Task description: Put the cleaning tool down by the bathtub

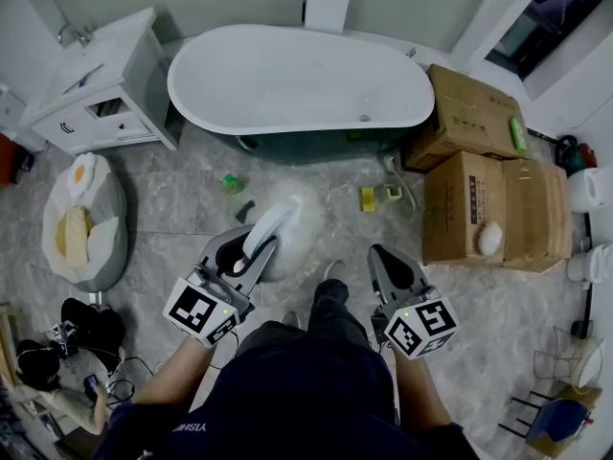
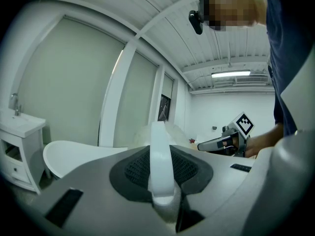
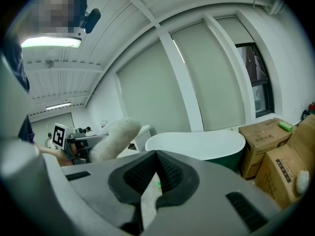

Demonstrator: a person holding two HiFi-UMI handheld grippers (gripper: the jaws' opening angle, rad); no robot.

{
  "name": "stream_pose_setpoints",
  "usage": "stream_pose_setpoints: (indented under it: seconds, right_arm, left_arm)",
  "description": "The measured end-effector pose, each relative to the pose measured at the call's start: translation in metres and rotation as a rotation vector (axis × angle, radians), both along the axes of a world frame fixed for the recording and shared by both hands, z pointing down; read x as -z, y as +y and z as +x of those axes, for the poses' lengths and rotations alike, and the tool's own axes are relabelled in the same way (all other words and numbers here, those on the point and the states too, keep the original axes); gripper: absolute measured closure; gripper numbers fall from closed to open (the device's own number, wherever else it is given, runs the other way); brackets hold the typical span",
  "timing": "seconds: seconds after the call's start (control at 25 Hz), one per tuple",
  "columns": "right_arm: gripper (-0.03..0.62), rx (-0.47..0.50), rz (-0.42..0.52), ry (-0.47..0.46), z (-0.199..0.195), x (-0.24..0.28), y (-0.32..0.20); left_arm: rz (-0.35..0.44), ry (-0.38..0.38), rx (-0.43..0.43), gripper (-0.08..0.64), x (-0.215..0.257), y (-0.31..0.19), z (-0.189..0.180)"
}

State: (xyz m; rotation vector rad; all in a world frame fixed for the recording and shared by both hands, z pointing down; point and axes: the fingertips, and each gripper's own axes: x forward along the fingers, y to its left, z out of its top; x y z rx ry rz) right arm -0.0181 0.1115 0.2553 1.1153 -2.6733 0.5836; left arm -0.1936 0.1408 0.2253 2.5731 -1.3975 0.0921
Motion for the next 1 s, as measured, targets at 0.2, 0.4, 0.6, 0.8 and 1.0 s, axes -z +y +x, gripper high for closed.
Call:
stream_pose_setpoints:
  seconds: [0.2, 0.4, 0.6, 0.8, 1.0]
  right_arm:
    - [0.591, 0.023, -0.016, -0.007, 0.015, -0.007, -0.042]
    - [0.591, 0.047, -0.034, -0.004, 0.035, -0.016, -0.09]
    - [0.591, 0.072, -0.059, -0.018, 0.059, -0.025, -0.144]
    - [0.591, 0.085, -0.093, -0.029, 0.081, -0.039, -0.191]
    - [0.591, 0.086, -0.119, -0.038, 0.099, -0.053, -0.23]
  left_arm:
    - [-0.014, -0.011, 0.019, 0.453, -0.003, -0.04, 0.016]
    - [-0.037, -0.023, 0.036, 0.453, -0.009, -0.088, 0.038]
    - [-0.057, -0.036, 0.054, 0.453, -0.014, -0.141, 0.064]
    - [-0.085, -0.059, 0.061, 0.453, -0.023, -0.187, 0.088]
    - [-0.105, -0.078, 0.058, 0.453, -0.031, -0.225, 0.108]
